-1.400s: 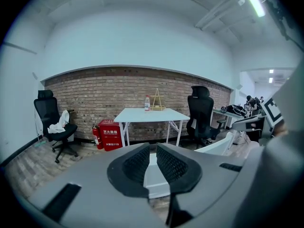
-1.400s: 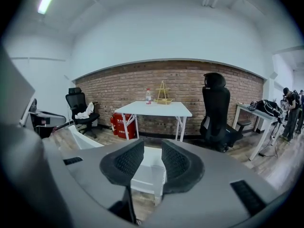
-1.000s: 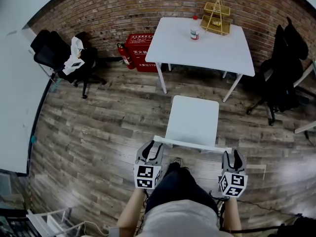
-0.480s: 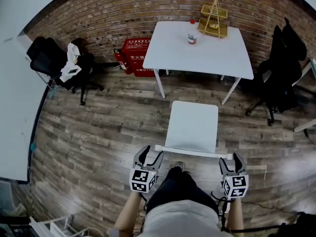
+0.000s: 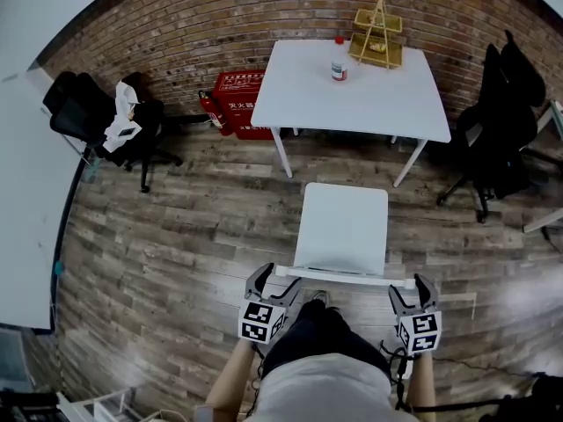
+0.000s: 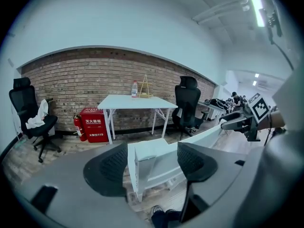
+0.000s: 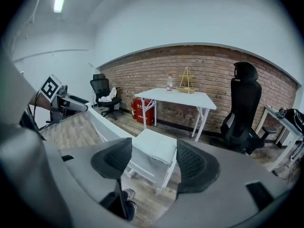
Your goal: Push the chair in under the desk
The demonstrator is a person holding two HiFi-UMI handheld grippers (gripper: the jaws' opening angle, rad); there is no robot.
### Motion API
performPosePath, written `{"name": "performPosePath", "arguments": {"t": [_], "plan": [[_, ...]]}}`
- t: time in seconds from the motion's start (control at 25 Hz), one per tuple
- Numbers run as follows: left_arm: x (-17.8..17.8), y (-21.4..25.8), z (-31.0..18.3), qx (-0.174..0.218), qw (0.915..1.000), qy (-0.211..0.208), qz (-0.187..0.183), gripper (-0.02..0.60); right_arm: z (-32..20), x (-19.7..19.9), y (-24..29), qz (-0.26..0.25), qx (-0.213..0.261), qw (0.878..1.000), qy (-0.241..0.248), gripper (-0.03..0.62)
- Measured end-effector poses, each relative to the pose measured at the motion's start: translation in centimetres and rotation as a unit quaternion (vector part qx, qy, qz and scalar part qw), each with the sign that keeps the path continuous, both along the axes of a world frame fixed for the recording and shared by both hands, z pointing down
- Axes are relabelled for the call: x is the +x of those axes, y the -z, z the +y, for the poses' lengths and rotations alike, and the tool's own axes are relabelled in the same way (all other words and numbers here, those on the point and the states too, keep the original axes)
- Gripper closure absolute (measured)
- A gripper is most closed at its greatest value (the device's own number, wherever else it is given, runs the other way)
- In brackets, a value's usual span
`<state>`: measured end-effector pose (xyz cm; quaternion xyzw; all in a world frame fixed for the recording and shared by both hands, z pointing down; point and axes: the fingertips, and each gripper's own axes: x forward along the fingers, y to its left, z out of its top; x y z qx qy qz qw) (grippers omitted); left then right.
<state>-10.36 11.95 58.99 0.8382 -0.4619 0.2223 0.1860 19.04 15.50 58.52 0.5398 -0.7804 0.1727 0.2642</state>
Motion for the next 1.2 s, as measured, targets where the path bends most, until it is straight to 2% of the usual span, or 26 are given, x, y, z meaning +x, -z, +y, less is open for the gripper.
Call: {"name": "performPosePath", "arguments": {"t": [0.2,0.32,0.44,0.56,0.68,0.84,1.2], "plan": [[0.3,-1.3,-0.3,-0.018,0.9998,-0.012,-0.002,0.261,0.1,0.3,-0.4,-0.03,-0.011,0.999,-0.006,0.298],[0.5,-1.4,-0.4,-0.022,0.9996,-0.018,0.007,0.261,0.3,-0.4,-0.4,-0.043,-0.019,0.999,0.022,0.28],[0.6,-1.6,-0.4,-0.026,0.9993,-0.024,0.015,0.261,0.5,-0.4,-0.9,-0.032,-0.026,0.998,0.041,0.263],[0.8,-1.7,-0.5,-0.027,0.9989,-0.033,0.02,0.261,0.7,-0.1,-1.8,-0.029,-0.045,0.998,0.038,0.263],[0.9,-1.7,-0.4,-0.033,0.9983,-0.041,0.024,0.261,0.2,-0.2,-2.1,-0.032,-0.042,0.998,0.028,0.263],[1.3,-2.4,0.1,-0.039,0.9976,-0.058,0.0,0.259,0.0,-0.3,-2.4,-0.023,-0.04,0.999,0.023,0.263],[1.5,-2.6,-0.4,-0.032,0.9992,-0.026,0.006,0.259,-0.2,-0.1,-2.4,-0.025,-0.031,0.999,0.023,0.263]]}}
